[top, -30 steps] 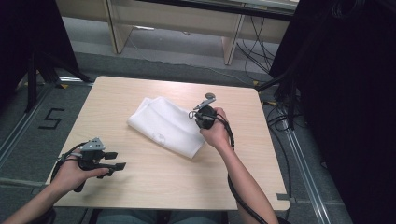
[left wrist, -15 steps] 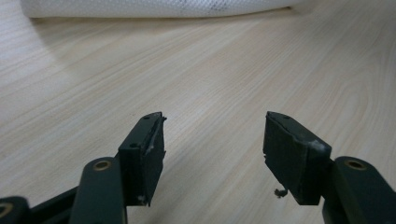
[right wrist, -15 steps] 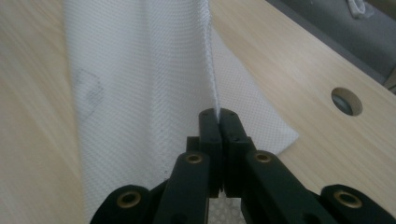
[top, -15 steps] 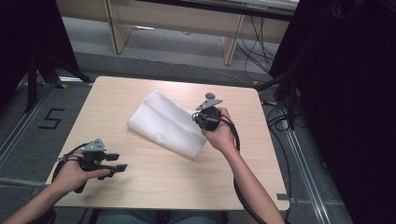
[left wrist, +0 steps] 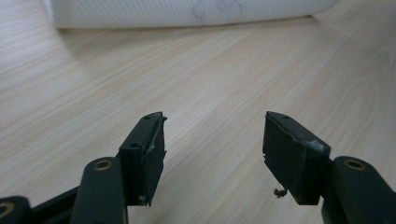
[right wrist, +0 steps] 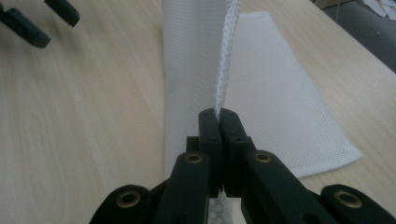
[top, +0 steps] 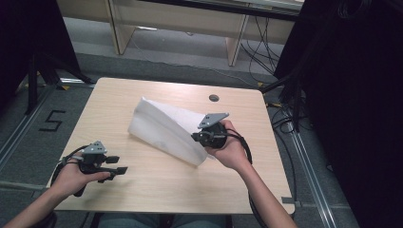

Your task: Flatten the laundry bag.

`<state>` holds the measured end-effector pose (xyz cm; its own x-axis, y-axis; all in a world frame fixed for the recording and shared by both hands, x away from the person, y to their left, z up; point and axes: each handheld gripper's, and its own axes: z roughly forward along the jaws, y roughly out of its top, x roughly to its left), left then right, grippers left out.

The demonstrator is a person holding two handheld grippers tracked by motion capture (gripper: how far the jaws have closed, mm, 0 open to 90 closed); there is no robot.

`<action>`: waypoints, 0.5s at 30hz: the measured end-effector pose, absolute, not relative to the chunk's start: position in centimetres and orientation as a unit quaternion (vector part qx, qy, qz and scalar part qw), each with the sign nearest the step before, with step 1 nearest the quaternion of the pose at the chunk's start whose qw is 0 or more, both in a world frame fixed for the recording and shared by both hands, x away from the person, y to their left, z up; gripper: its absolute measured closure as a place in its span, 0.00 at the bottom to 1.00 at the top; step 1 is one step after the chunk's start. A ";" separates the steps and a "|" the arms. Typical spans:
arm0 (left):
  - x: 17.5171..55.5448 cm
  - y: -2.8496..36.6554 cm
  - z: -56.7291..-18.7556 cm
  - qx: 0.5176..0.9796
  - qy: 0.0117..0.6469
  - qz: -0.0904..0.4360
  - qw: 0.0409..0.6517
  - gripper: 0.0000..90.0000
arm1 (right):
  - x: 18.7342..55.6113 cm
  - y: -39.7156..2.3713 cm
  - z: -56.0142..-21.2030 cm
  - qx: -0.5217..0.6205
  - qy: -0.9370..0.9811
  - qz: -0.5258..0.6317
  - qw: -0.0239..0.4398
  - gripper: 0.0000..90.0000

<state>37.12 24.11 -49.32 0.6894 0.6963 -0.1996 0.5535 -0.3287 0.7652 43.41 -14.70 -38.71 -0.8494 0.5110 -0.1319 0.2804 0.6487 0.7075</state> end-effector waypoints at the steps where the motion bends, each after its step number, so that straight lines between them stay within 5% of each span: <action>1: 37.1 24.4 -49.2 0.808 0.389 0.086 0.434 0.43 | 43.0 -14.6 -38.9 0.220 0.896 0.355 0.154 1.00; 15: 37.2 26.8 -48.7 0.769 0.462 0.124 0.423 0.43 | 38.2 -14.5 -40.2 0.189 0.908 0.361 0.098 1.00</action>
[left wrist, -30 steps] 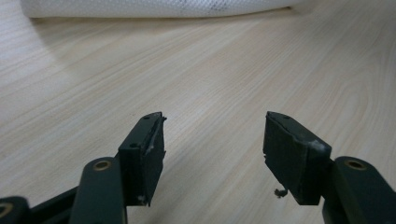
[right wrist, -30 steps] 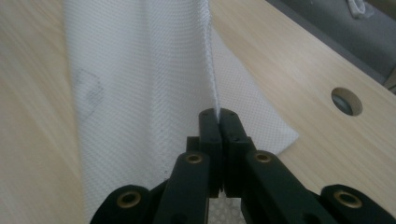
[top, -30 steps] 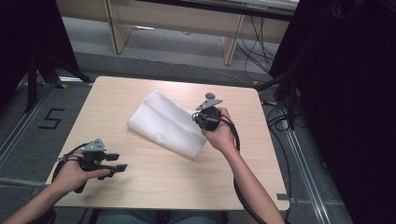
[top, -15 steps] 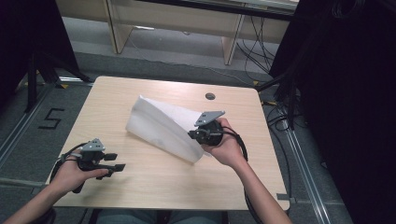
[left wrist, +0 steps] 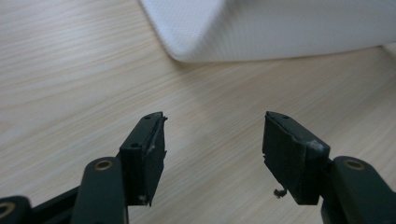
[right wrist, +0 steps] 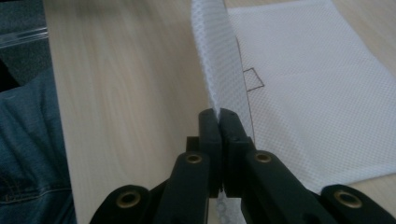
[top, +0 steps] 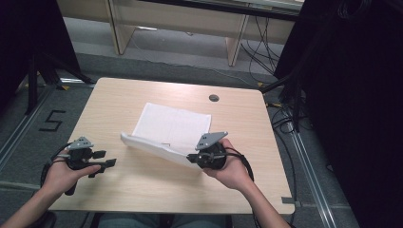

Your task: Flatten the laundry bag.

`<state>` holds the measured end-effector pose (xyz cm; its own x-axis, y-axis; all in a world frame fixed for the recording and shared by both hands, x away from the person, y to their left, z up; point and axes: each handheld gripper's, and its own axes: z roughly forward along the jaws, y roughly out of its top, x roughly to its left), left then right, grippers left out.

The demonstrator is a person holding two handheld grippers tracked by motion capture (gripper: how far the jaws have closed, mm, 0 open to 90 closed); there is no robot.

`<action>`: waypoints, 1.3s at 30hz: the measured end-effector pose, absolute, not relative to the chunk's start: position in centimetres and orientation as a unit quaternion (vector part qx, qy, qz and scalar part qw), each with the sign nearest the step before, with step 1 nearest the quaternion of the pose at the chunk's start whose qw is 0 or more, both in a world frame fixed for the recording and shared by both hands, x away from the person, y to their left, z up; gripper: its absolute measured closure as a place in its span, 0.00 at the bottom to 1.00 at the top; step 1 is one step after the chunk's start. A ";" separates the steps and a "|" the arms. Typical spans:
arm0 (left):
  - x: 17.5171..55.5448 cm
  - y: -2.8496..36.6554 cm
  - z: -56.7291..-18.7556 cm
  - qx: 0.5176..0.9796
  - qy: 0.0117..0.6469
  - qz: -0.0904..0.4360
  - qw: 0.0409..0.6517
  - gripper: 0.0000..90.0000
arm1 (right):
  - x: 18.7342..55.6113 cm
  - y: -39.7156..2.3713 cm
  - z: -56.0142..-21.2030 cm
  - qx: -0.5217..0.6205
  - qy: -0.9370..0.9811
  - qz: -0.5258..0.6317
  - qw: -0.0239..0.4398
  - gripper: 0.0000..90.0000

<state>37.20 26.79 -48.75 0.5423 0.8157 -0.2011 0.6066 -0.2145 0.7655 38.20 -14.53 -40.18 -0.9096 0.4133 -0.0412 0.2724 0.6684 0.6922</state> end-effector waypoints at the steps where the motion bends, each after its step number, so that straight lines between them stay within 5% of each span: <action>1: 37.2 26.9 -48.8 0.766 0.470 0.127 0.420 0.43 | 38.1 -14.5 -40.4 0.178 0.910 0.360 0.098 1.00; 31: 37.0 24.3 -48.4 0.761 0.446 0.134 0.452 0.40 | 32.8 -16.4 -46.6 0.187 0.949 0.252 0.017 0.99; 39: 36.4 23.2 -47.9 0.773 0.410 0.133 0.465 0.52 | 32.3 -16.8 -46.2 0.193 0.947 0.258 -0.001 0.83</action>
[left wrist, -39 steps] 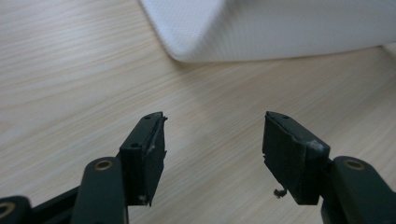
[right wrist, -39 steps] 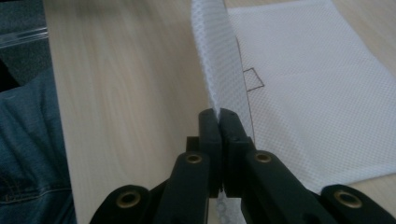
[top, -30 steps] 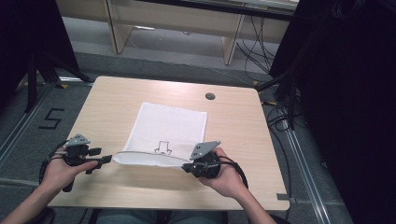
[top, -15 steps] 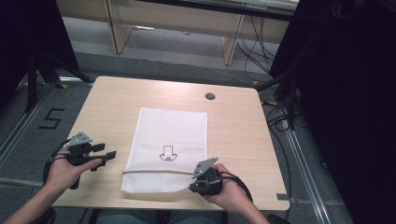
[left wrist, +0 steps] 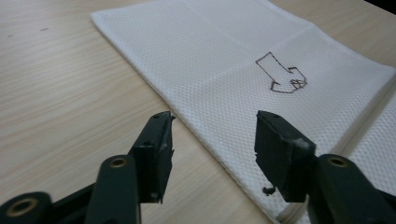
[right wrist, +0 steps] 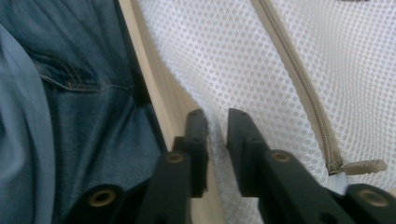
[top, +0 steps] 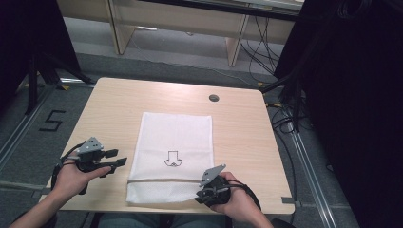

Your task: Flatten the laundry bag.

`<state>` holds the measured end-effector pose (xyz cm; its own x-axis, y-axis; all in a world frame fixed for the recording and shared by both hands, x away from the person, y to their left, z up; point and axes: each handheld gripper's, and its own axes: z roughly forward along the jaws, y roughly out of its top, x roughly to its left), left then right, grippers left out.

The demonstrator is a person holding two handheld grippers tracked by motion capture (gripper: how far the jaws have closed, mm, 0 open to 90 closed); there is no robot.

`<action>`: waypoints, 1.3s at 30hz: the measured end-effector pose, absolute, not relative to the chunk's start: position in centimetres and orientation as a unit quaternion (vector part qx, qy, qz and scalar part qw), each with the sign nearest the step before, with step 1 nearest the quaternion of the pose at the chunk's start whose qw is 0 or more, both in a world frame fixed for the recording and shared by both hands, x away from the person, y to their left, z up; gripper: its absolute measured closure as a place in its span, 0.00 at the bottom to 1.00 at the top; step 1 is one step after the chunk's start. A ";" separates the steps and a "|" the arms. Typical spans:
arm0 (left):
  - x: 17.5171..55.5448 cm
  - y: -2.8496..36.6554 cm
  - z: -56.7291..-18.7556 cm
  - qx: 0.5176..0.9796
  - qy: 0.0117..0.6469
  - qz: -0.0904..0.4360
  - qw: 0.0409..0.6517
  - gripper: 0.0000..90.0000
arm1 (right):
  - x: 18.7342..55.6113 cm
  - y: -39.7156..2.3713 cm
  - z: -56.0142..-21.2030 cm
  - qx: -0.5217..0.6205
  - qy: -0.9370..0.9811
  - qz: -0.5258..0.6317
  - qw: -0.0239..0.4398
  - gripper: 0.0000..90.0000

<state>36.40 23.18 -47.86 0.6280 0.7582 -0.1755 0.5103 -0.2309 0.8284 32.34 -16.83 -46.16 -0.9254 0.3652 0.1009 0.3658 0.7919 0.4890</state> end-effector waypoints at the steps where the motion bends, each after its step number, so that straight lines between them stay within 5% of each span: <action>1: 36.3 22.9 -47.8 0.777 0.404 0.130 0.465 0.56 | 32.6 -16.9 -46.0 -0.188 -0.944 -0.269 -0.004 0.79; 10: 35.6 21.3 -47.7 0.805 0.367 0.100 0.455 0.71 | 35.2 -19.1 -44.5 -0.320 -0.893 -0.317 -0.005 0.68; 14: 35.3 20.3 -47.8 0.822 0.345 0.080 0.445 0.78 | 36.5 -19.7 -45.0 -0.349 -0.893 -0.282 -0.031 0.73; 20: 34.7 18.4 -48.7 0.858 0.313 0.054 0.405 0.83 | 37.9 -19.5 -45.8 -0.362 -0.900 -0.240 -0.032 1.00; 39: 35.1 17.1 -50.1 0.902 0.278 0.035 0.328 0.84 | 38.0 -18.9 -47.7 -0.378 -0.905 -0.195 -0.018 1.00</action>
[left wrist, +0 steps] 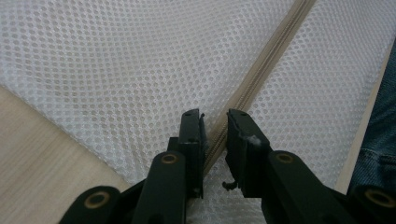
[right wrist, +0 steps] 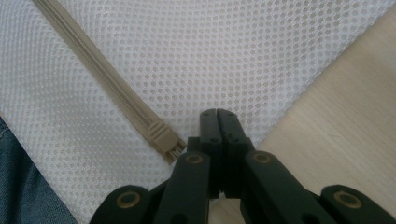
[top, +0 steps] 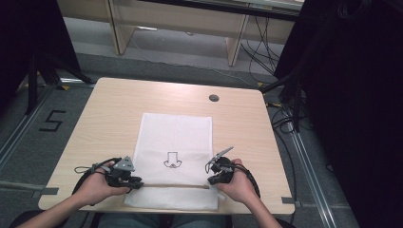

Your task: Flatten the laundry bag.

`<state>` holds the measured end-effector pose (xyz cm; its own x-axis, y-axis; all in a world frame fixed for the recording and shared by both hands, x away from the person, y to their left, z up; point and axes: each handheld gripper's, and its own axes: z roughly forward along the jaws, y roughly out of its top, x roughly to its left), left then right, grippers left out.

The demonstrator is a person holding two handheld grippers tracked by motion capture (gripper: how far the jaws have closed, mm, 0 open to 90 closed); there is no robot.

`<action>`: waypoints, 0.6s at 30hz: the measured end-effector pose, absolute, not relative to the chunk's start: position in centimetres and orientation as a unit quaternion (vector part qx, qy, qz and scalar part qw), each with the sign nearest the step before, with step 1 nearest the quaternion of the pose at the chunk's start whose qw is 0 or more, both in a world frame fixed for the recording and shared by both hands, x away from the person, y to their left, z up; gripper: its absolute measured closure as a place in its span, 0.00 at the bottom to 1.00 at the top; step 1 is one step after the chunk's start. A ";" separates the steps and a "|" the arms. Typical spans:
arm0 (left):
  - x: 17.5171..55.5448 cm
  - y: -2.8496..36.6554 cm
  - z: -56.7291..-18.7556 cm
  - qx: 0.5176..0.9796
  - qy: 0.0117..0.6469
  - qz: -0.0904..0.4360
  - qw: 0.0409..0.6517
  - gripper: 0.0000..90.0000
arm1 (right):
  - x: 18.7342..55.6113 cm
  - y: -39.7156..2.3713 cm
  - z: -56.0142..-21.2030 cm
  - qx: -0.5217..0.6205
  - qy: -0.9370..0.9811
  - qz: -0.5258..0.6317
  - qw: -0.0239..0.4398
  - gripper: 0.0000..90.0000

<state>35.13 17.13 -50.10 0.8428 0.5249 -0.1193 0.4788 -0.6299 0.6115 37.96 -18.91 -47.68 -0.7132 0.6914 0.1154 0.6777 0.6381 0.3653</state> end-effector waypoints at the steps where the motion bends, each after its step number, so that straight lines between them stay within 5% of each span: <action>1: 35.0 17.0 -50.3 0.893 0.293 0.034 0.340 0.84 | 37.9 -18.8 -47.8 0.373 0.907 0.194 0.017 1.00; 18: 35.0 18.3 -49.8 0.914 0.276 0.033 0.297 0.84 | 37.5 -17.3 -48.1 0.359 0.913 0.193 0.003 0.98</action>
<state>34.98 18.30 -49.84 0.8455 0.5239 -0.1031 0.4845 -0.6715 0.5607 37.51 -17.34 -48.14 -0.7421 0.6568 0.1339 0.6549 0.6678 0.3539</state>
